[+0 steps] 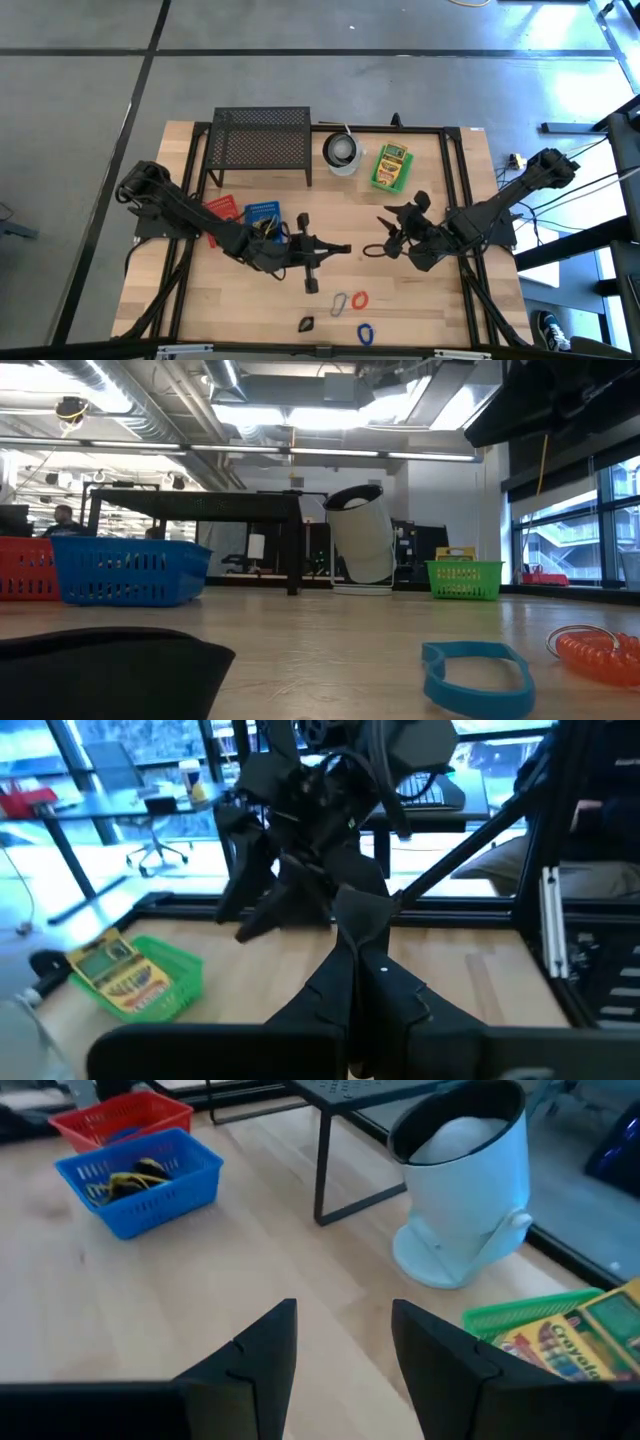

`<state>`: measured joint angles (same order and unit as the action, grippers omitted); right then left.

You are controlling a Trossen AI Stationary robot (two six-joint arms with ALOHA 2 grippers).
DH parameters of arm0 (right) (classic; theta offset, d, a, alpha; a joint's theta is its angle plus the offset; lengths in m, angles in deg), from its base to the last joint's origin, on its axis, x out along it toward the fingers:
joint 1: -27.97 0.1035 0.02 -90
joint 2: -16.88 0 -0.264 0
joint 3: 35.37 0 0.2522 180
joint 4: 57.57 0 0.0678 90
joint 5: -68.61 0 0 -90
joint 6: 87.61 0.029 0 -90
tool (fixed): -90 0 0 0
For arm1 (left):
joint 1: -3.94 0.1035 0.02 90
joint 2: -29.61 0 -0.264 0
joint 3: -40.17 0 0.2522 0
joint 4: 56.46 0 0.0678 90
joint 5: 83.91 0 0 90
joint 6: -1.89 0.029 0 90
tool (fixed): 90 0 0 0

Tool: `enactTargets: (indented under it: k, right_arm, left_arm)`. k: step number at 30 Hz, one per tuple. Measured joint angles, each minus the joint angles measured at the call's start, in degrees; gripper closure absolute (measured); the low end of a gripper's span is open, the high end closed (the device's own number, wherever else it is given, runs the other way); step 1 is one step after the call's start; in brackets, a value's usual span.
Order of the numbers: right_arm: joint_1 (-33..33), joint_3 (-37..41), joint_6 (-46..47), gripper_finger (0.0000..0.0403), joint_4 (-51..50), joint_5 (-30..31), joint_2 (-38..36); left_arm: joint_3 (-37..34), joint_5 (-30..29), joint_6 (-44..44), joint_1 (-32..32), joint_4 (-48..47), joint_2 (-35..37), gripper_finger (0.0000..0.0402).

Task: Pick & Place Office Desk Supplies
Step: Put the black rubber band into the blue bin

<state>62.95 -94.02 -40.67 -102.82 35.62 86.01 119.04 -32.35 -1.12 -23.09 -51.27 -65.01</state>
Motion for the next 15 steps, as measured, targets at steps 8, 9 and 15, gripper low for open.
enactTargets:
  k: [8,9,15]
  right_arm:
    - [-0.2,0.0,-6.6,0.0237,3.1,1.1,2.1]
    - [-0.2,0.0,-7.2,0.0237,3.6,1.1,2.1]
    - [-1.5,0.0,-8.4,0.0237,4.5,-0.2,2.1]
  left_arm:
    - [0.0,-5.7,-9.0,0.8,-14.4,0.1,0.0394]
    - [0.0,-5.4,-12.4,1.1,-18.8,0.3,0.0394]
    - [0.0,3.1,-40.4,3.4,-48.3,2.7,0.0394]
